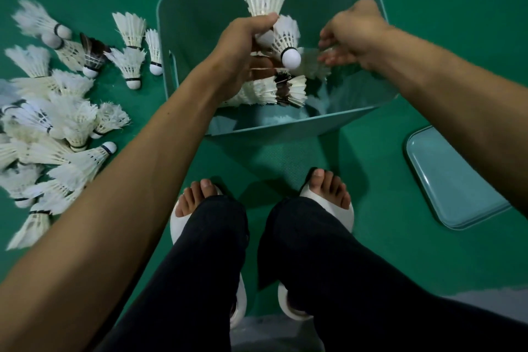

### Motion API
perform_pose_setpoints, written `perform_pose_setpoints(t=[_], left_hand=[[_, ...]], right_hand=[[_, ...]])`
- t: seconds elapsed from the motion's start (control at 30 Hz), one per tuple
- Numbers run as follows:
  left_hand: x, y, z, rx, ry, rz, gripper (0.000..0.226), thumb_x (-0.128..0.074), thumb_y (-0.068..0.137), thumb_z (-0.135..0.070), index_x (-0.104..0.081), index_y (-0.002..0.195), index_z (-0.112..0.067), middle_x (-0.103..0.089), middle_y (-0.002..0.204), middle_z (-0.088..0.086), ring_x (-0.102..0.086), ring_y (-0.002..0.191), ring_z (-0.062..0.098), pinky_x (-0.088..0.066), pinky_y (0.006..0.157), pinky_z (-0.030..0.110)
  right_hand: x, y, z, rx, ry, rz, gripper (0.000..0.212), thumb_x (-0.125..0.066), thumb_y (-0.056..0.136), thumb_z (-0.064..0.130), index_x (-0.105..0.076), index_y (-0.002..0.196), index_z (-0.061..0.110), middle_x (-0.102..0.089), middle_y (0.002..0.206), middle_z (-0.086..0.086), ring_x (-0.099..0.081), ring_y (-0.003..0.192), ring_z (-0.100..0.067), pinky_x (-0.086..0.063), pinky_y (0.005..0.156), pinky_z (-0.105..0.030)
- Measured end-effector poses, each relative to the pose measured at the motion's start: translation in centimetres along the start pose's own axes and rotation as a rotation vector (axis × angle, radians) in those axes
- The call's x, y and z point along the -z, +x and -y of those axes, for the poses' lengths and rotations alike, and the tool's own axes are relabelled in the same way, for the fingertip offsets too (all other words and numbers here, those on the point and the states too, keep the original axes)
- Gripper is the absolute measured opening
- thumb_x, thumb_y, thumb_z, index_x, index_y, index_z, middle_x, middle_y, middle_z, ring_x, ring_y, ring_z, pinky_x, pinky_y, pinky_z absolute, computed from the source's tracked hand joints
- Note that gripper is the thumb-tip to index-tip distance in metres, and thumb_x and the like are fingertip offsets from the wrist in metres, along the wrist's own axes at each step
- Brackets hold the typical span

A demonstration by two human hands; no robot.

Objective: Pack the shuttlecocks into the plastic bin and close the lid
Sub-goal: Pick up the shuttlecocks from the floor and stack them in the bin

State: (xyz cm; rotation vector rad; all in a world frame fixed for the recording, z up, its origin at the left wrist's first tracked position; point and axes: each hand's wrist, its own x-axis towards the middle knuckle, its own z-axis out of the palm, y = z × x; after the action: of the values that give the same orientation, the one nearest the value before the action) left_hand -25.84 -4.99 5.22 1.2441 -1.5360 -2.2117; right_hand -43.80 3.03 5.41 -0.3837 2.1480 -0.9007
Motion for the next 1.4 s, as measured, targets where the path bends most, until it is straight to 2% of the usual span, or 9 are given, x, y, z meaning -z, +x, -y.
perform_pose_setpoints(t=[0.17,0.37,0.6,0.73,0.87,1.03,1.13,1.27,1.4], left_hand=[[-1.5,-1.5,-0.1,0.016,-0.026,0.108,0.028,-0.043,0.107,-0.032,-0.061,0.103,-0.011,-0.066,0.070,-0.002,-0.063,0.092,0.036,-0.054,0.093,0.054],[-2.0,-1.5,1.2,0.048,-0.016,0.037,0.035,-0.044,0.108,-0.033,-0.061,0.121,-0.006,-0.070,0.104,0.016,-0.072,0.086,0.038,-0.052,0.097,0.064],[-1.5,-0.7,1.1,0.011,0.178,0.007,0.024,-0.050,0.106,-0.031,-0.056,0.115,-0.010,-0.062,0.104,0.006,-0.068,0.090,0.026,-0.059,0.078,0.042],[-0.1,-0.5,1.9,-0.124,0.531,-0.189,0.027,-0.078,0.085,-0.027,-0.056,0.074,-0.015,-0.052,0.076,0.008,-0.046,0.068,0.016,-0.037,0.062,0.029],[0.7,-0.9,2.4,-0.080,0.698,-0.314,0.024,-0.088,0.074,-0.025,-0.070,0.082,-0.011,-0.057,0.082,0.003,-0.052,0.075,0.017,-0.046,0.073,0.028],[1.8,-1.6,2.4,-0.015,0.842,-0.308,0.026,-0.090,0.072,-0.022,-0.065,0.072,-0.017,-0.064,0.074,-0.002,-0.060,0.080,0.018,-0.043,0.071,0.029],[2.0,-1.7,2.3,0.004,0.848,-0.303,0.024,-0.090,0.073,-0.020,-0.068,0.081,-0.019,-0.067,0.087,0.000,-0.063,0.086,0.021,-0.048,0.075,0.030],[1.8,-1.6,2.0,0.004,0.877,-0.267,0.020,-0.086,0.076,-0.014,-0.066,0.073,-0.016,-0.062,0.075,0.002,-0.057,0.069,0.021,-0.045,0.065,0.028],[1.1,-1.4,1.9,-0.022,0.907,-0.283,0.023,-0.085,0.075,-0.010,-0.071,0.090,-0.020,-0.064,0.090,0.004,-0.061,0.090,0.025,-0.055,0.093,0.039]], right_hand=[[1.7,-1.9,0.9,0.033,0.089,0.576,0.018,-0.055,0.094,0.017,-0.056,0.110,0.010,-0.067,0.097,-0.004,-0.066,0.092,-0.019,-0.055,0.095,-0.039],[2.9,-2.1,0.4,-0.010,0.044,0.683,0.015,-0.059,0.093,0.032,-0.064,0.091,0.018,-0.067,0.093,-0.003,-0.064,0.093,-0.020,-0.051,0.095,-0.040],[2.5,-3.5,1.5,0.199,-0.634,0.189,0.019,-0.083,0.079,0.011,-0.076,0.095,0.004,-0.075,0.094,-0.014,-0.068,0.078,-0.021,-0.060,0.072,-0.037],[0.3,-4.4,1.1,0.243,-0.974,-0.239,0.024,-0.073,0.082,0.011,-0.063,0.103,0.004,-0.061,0.096,-0.014,-0.062,0.092,-0.034,-0.053,0.081,-0.040],[-3.1,-4.0,-0.9,0.153,-0.929,-0.234,0.025,-0.068,0.092,0.010,-0.063,0.115,0.003,-0.068,0.115,-0.016,-0.066,0.107,-0.036,-0.055,0.085,-0.040],[-4.5,-1.2,-2.3,-0.308,-0.444,-0.022,0.015,-0.067,0.096,0.011,-0.063,0.106,0.001,-0.072,0.095,-0.013,-0.069,0.060,-0.023,-0.057,0.045,-0.029],[-4.8,-0.1,-3.1,-0.487,-0.207,0.050,0.021,-0.052,0.100,0.000,-0.061,0.119,0.005,-0.064,0.106,-0.008,-0.062,0.077,-0.021,-0.055,0.062,-0.032],[-4.6,0.6,-3.8,-0.613,-0.076,0.052,0.020,-0.056,0.097,0.000,-0.062,0.115,0.007,-0.064,0.123,-0.004,-0.060,0.104,-0.025,-0.047,0.054,-0.041],[-4.1,-0.7,-2.7,-0.442,-0.195,0.089,0.016,-0.054,0.101,0.008,-0.056,0.117,0.006,-0.060,0.097,-0.009,-0.061,0.086,-0.022,-0.055,0.078,-0.040]])
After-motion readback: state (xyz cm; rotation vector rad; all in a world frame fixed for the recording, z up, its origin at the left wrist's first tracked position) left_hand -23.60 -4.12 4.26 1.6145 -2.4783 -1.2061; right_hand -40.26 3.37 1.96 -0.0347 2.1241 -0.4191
